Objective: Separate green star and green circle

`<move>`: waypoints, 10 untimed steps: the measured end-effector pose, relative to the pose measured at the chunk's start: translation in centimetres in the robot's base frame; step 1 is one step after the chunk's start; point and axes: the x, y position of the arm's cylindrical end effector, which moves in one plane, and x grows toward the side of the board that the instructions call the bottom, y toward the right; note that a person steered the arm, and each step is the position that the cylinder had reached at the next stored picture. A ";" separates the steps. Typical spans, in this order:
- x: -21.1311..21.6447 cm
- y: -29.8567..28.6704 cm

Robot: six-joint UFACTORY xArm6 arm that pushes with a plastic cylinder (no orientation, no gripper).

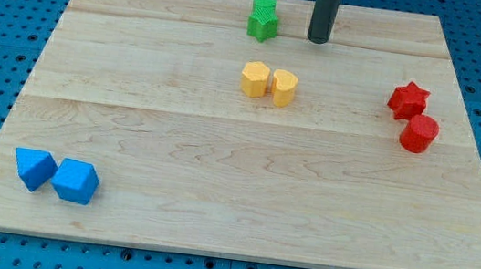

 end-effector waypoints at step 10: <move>-4.4 -7.4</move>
